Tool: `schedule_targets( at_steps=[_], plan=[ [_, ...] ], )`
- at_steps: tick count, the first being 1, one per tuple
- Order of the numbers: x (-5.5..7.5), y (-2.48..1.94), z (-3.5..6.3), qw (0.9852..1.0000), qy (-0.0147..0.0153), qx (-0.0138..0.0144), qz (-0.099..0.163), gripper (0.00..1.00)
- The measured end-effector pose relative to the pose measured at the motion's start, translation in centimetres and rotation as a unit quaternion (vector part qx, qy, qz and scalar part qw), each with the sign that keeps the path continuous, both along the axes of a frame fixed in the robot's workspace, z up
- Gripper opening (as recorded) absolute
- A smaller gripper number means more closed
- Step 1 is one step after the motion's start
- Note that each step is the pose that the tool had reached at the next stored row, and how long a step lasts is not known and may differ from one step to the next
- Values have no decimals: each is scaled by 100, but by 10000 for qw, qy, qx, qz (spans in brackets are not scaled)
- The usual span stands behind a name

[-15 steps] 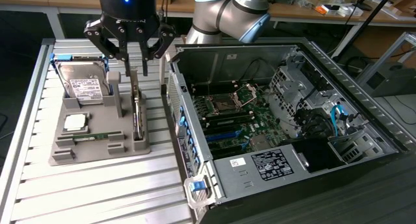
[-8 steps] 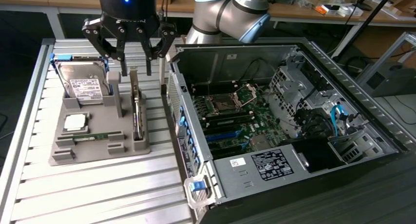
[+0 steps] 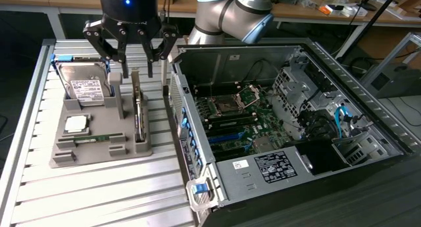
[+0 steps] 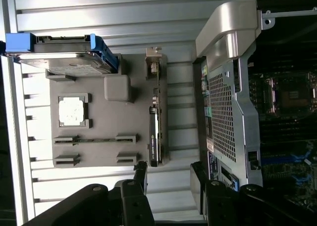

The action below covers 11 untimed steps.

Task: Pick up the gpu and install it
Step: 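Pick up the gpu and move the gpu toward the slot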

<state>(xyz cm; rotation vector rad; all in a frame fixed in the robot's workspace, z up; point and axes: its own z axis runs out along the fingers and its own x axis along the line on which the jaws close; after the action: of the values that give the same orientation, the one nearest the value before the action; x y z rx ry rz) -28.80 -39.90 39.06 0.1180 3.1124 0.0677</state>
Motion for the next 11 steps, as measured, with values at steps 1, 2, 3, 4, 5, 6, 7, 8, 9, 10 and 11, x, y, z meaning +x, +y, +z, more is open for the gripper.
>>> schedule_targets(
  at_steps=[1,2,3,4,5,6,7,8,9,10,11],
  plan=[
    [-2,0,-6,10000,0,0,0,48],
    [-5,0,-13,10000,0,0,0,48],
    [-6,0,-26,10000,0,0,0,48],
    [-6,0,-35,10000,0,0,0,48],
    [-6,0,-43,10000,0,0,0,48],
    [-6,0,-54,10000,1,0,0,48],
    [-6,0,-61,10000,1,0,0,48],
    [-6,0,-69,10000,0,0,0,48],
    [-6,0,-78,10000,1,0,0,48],
    [-6,0,-89,10000,1,0,0,48],
    [-7,0,-97,10000,1,0,0,48]
  ],
)
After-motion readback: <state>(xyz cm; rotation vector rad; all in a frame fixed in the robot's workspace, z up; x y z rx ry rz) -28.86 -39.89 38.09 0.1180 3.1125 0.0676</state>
